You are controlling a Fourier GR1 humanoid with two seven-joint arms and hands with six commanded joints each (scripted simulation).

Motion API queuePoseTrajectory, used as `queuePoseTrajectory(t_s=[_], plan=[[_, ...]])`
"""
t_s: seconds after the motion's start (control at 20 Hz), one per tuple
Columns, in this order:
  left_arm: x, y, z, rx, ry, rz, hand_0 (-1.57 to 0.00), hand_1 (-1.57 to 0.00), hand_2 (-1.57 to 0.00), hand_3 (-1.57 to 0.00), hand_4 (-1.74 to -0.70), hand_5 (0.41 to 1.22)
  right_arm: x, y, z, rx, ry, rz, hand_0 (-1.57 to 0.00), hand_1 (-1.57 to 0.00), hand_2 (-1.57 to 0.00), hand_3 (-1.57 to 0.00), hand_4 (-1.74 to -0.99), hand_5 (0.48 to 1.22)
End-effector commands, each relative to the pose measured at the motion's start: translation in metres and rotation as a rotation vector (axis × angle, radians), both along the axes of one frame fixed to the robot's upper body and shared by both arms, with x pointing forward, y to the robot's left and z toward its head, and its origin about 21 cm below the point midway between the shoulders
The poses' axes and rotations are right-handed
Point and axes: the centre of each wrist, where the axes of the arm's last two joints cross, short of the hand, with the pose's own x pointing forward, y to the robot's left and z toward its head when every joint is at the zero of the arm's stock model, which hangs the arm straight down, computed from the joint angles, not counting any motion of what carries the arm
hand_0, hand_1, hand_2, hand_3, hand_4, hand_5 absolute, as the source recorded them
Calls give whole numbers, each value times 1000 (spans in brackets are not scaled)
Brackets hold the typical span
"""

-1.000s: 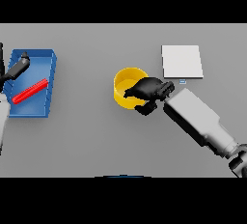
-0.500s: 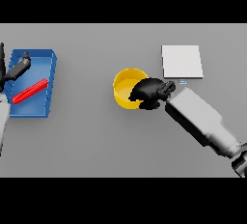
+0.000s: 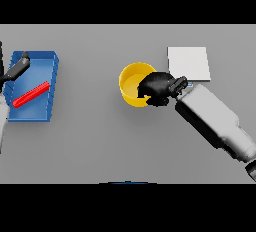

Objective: Pick up the red beaker and tilt it to pour out 1 green nut into yellow bowl. Pick up the yellow bowl and place it on the metallic measuring scale.

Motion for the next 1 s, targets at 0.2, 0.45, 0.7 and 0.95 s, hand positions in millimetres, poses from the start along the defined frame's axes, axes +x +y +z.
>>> queuePoseTrajectory(t_s=[0.2,0.45,0.7,0.95], plan=[[-1,1,1,-2,-5,-1,1,1,1,1,-737,697,2,-19,25,26,-66,-43,-1567,-1567,-1436,-1260,-1739,1220],[1,3,5,7,5,6,1,1,1,1,-741,702,16,-26,39,49,-112,-132,-1570,-1570,-1472,-1309,-1740,1220],[-1,2,6,-6,2,2,1,1,1,1,-744,708,34,-63,50,71,-179,-239,-1571,-1571,-1527,-1219,-1741,1221],[-4,0,1,-3,14,2,1,1,1,1,-734,697,56,-97,47,74,-201,-347,-1571,-1571,-1501,-1175,-1741,1221]])
